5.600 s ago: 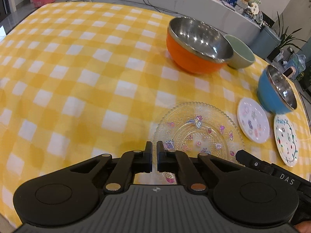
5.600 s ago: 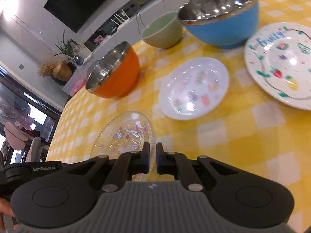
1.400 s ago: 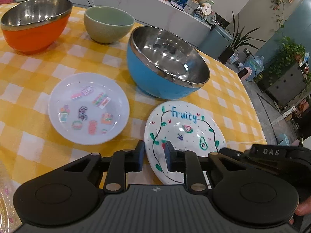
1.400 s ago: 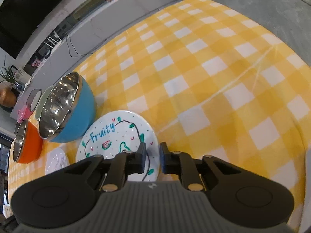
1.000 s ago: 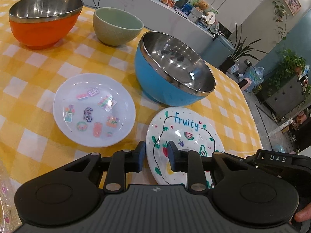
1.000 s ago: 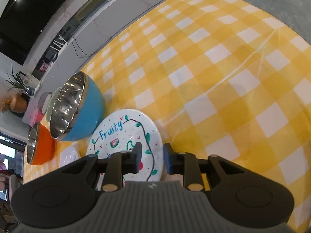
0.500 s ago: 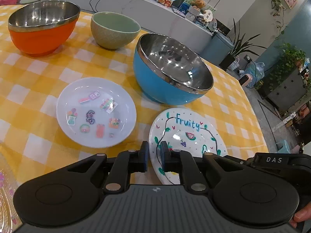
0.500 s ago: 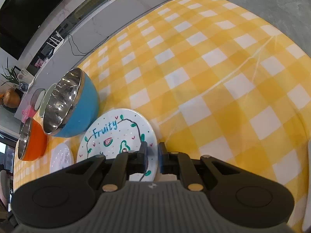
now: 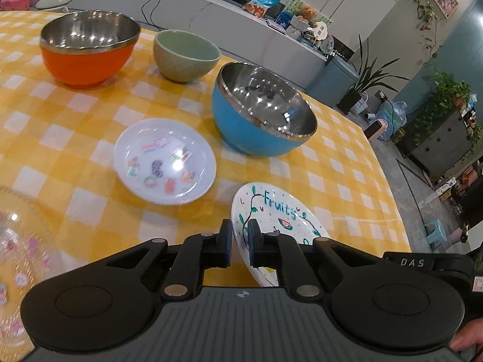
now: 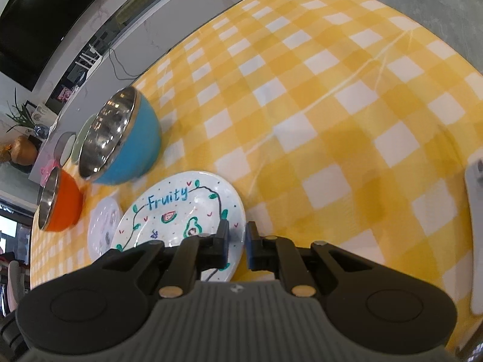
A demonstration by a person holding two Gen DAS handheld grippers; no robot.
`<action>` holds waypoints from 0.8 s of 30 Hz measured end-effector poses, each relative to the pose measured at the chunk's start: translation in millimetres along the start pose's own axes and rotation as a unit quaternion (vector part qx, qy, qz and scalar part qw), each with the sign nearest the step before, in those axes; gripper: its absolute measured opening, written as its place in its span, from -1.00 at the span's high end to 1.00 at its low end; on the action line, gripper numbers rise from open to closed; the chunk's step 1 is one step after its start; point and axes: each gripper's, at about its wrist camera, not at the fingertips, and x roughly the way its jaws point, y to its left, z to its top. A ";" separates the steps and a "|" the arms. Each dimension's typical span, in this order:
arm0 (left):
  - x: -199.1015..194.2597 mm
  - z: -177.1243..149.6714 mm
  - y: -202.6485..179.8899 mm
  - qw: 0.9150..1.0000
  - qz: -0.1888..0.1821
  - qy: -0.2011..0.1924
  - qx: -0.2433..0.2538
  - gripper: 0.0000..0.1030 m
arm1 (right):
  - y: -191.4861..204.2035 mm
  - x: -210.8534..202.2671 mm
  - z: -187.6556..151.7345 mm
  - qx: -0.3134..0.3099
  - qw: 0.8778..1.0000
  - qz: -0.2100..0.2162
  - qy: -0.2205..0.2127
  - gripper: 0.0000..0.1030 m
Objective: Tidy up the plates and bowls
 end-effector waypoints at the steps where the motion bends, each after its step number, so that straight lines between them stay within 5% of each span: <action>1: -1.7 -2.5 2.1 1.000 0.002 0.001 -0.001 0.79 | 0.9 -1.2 -1.9 -0.002 1.000 0.000 0.002 0.82; 18: 3.2 -14.6 20.0 1.000 0.002 0.019 0.003 0.63 | -2.7 6.2 0.5 -0.056 0.996 0.041 0.055 0.77; 21: 4.1 -15.3 21.6 1.000 -0.001 0.014 -0.001 0.61 | -9.4 9.6 3.2 -0.047 0.993 0.092 0.056 0.18; 24: 5.6 -14.3 22.6 1.000 -0.006 0.010 -0.005 0.61 | -7.5 11.7 6.0 -0.054 0.992 0.100 0.060 0.23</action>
